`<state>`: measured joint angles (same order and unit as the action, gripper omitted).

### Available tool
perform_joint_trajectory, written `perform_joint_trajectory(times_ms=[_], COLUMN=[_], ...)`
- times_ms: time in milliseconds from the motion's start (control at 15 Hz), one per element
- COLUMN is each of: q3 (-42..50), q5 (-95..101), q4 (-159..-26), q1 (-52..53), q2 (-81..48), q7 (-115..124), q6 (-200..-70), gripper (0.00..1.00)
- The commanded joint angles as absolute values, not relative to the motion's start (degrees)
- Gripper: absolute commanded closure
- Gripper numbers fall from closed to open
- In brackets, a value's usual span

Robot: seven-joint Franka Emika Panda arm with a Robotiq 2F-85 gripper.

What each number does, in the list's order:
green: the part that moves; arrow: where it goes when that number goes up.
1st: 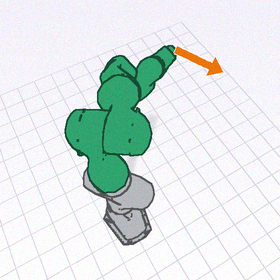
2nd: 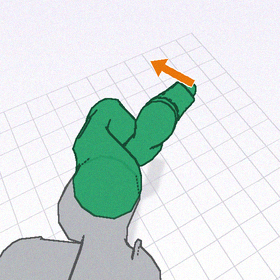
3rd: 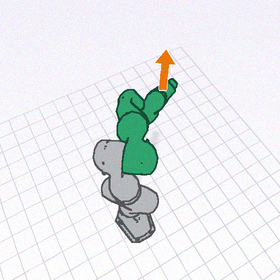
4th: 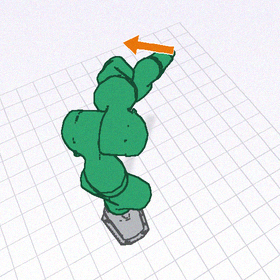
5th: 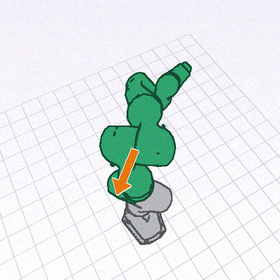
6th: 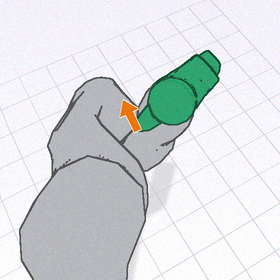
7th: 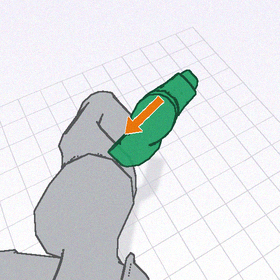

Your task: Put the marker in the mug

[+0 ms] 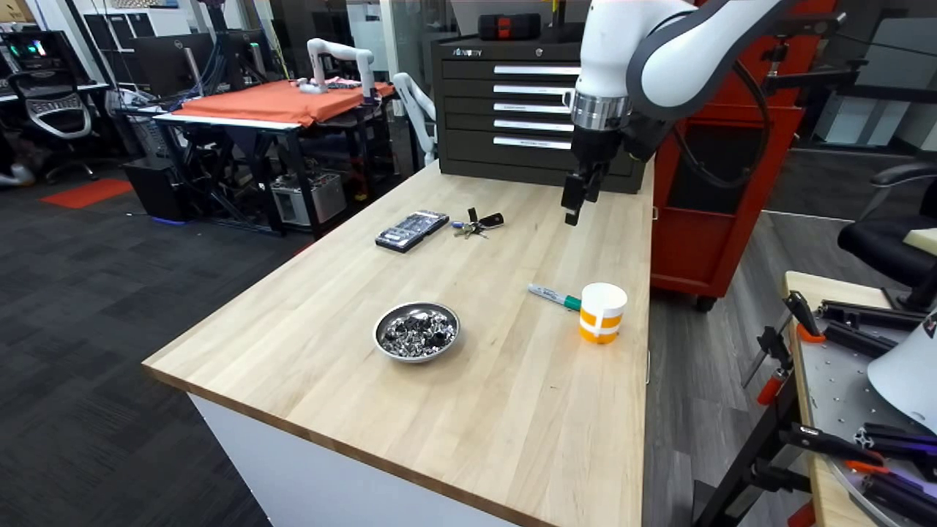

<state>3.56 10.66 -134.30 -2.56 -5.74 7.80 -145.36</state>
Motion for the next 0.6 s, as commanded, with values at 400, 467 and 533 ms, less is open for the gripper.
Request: perform_joint_trajectory(times_ms=[400, 467, 533], q3=[4.65, 4.6, 4.52], q5=[8.95, 8.64, 8.26], q4=[-130.48, -130.2, -129.99], q1=[-2.19, -2.01, -1.78], q2=[-15.65, -16.44, -17.23], q7=[8.21, 8.37, 8.56], q6=[-152.53, -152.92, -153.35], gripper=[0.0, 0.0, 0.0])
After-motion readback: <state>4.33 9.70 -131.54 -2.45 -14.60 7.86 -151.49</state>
